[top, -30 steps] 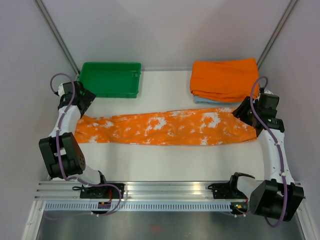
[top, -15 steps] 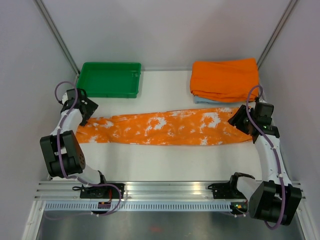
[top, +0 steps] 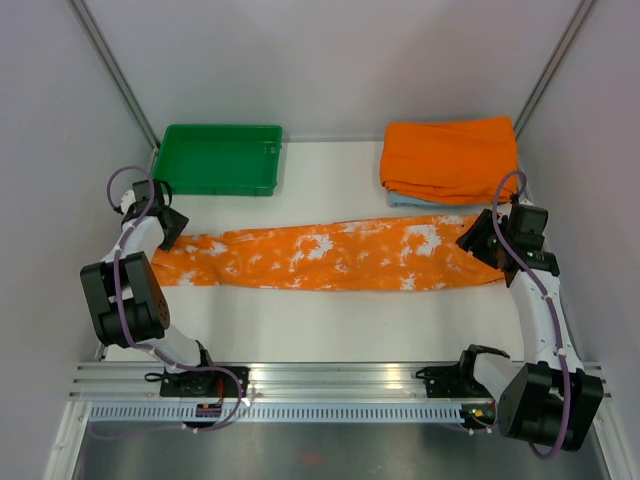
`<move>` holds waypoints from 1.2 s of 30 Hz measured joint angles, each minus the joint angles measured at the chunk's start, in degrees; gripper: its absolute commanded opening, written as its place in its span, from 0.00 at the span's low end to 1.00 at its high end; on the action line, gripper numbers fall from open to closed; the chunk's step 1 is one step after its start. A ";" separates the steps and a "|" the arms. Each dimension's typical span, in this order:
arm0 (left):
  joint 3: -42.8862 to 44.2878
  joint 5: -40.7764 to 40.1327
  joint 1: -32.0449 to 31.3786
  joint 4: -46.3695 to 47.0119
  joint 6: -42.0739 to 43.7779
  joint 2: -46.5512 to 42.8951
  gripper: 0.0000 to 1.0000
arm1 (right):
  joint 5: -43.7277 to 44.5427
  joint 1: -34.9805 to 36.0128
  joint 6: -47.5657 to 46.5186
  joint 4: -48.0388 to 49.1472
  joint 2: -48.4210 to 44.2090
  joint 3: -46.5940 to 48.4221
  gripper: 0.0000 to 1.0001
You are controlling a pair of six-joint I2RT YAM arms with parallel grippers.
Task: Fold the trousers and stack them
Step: Fold the trousers
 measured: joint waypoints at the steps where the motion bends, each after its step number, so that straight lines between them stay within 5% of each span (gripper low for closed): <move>1: 0.00 0.00 0.26 0.31 -0.02 0.00 0.58 | 0.00 0.00 0.00 0.00 0.11 0.00 0.61; 25: 4.22 -1.49 1.31 2.71 0.02 4.17 0.22 | 0.44 0.00 -0.02 0.59 3.56 -1.01 0.59; 36: 5.05 -1.27 1.33 2.78 0.09 7.34 0.29 | 1.73 0.00 -0.35 0.57 3.61 -1.03 0.58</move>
